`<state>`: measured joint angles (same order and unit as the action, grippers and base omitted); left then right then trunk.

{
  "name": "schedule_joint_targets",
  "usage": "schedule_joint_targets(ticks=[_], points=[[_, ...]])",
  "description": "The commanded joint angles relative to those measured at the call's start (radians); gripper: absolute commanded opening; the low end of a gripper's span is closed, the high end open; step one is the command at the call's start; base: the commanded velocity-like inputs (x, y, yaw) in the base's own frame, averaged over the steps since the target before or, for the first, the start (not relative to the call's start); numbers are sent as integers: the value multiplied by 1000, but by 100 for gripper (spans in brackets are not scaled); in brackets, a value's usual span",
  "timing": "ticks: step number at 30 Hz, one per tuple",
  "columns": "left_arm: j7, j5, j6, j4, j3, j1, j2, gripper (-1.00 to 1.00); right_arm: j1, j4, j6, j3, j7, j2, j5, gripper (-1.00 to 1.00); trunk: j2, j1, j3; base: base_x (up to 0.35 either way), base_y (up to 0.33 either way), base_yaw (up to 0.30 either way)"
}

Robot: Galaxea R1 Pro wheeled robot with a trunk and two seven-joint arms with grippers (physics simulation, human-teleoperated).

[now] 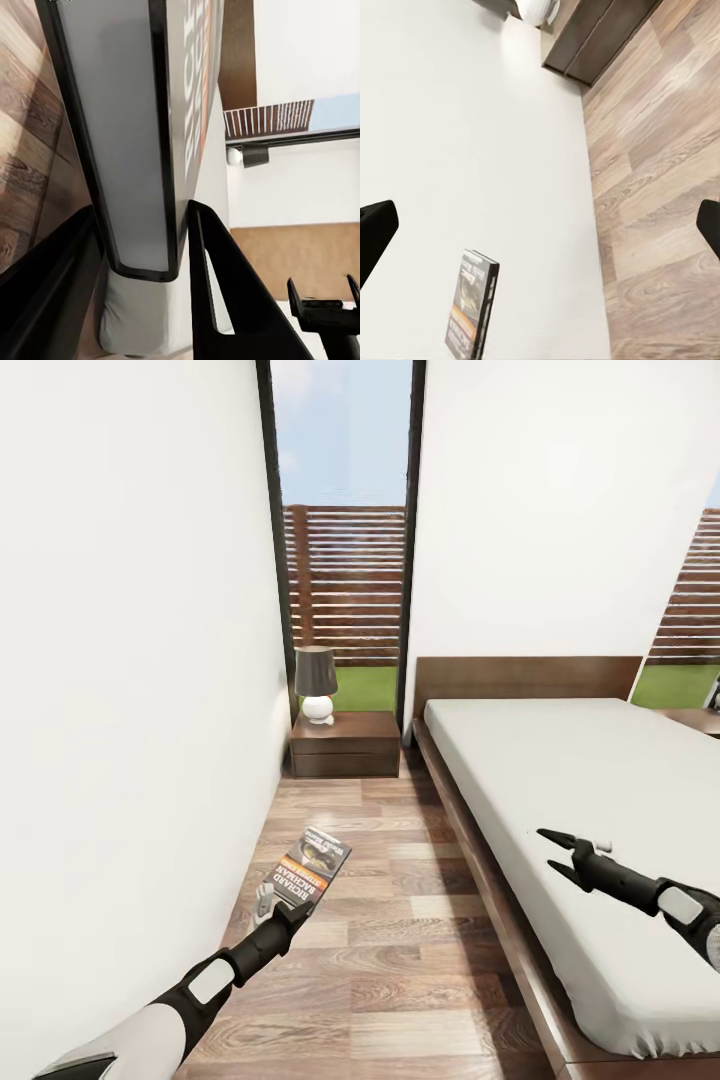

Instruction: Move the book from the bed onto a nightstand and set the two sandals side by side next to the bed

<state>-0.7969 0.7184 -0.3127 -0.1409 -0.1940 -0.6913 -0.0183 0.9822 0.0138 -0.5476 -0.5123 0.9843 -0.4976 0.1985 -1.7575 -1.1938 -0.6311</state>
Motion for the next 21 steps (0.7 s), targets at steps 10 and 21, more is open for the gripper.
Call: schedule_joint_targets(ticks=[10,21], points=[[5,-2,-6,-2,-9,-1,1,-100,1,0,-1,142,167,95,-24,100,-1,0,-1,0,0,0],[4,-2,2,-27,-6,-1,24,-100,0,12,1,170,-3,237,-31,100,-1,0,-1,0,0,0]])
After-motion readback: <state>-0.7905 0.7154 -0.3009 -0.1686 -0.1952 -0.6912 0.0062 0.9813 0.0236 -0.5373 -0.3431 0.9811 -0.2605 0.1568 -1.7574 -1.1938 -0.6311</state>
